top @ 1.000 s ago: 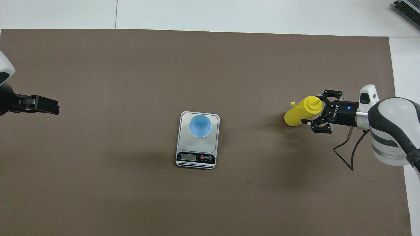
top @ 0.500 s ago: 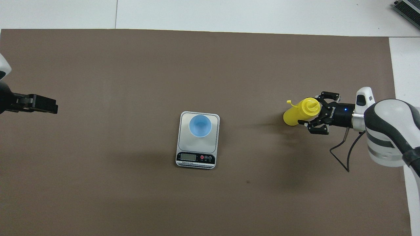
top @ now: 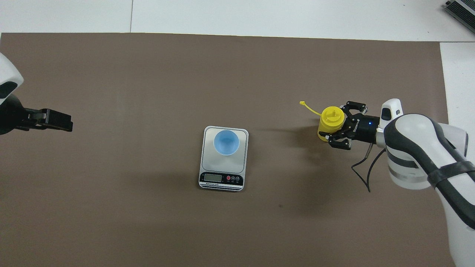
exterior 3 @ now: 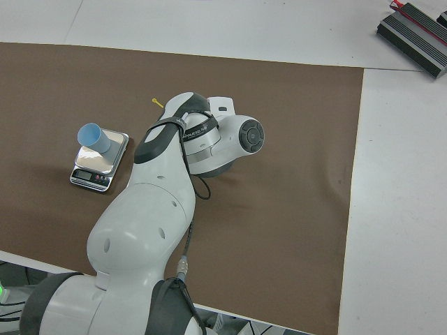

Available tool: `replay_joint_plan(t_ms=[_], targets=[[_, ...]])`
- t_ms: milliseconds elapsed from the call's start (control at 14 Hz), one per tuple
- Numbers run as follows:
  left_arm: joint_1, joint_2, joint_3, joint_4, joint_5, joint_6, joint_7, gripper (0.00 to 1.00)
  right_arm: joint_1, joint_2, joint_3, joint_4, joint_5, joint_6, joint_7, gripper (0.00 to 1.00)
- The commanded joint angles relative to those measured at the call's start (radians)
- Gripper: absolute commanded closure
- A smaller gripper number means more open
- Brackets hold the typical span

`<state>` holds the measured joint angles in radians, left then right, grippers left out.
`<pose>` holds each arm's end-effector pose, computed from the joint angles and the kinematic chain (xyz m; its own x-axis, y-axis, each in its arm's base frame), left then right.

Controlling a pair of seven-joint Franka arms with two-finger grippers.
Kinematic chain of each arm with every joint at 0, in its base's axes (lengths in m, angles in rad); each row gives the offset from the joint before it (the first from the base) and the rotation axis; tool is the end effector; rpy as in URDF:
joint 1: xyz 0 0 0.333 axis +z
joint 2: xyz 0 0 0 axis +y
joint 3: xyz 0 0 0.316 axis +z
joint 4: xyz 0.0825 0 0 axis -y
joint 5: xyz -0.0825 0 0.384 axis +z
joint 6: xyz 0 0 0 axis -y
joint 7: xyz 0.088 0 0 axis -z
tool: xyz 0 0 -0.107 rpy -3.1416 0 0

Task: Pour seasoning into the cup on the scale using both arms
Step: 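Grasp the yellow bottle with the right gripper and lift it upright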

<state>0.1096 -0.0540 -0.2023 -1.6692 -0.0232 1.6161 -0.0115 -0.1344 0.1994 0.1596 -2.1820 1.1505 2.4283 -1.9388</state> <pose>0.5382 -0.0553 0.6108 0.9968 -0.0798 -0.0003 -0.0798 -0.9967 0.0123 0.5621 0.0165 0.3051 0.3595 0.6154 0.7015 0.8781 -0.4774 -0.0313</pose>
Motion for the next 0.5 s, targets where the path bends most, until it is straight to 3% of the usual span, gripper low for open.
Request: replay_joint_plan(t_ms=[0,143,214,429], targets=[[-0.001,-0.018,0.003,-0.017,-0.012,-0.004,-0.016,0.0,0.035,0.008,0.001,-0.008,0.035,0.047,-0.04,0.39],[-0.001,-0.018,0.001,-0.018,-0.012,-0.009,-0.018,0.0,0.041,0.009,0.003,-0.005,0.035,0.058,-0.045,0.93],[0.001,-0.018,0.003,-0.017,-0.011,-0.005,-0.015,0.0,0.042,0.006,0.003,0.002,0.026,0.06,-0.049,1.0],[0.002,-0.015,0.001,-0.008,-0.011,-0.002,-0.007,0.0,0.07,-0.006,0.001,0.011,0.011,0.071,-0.049,1.0]])
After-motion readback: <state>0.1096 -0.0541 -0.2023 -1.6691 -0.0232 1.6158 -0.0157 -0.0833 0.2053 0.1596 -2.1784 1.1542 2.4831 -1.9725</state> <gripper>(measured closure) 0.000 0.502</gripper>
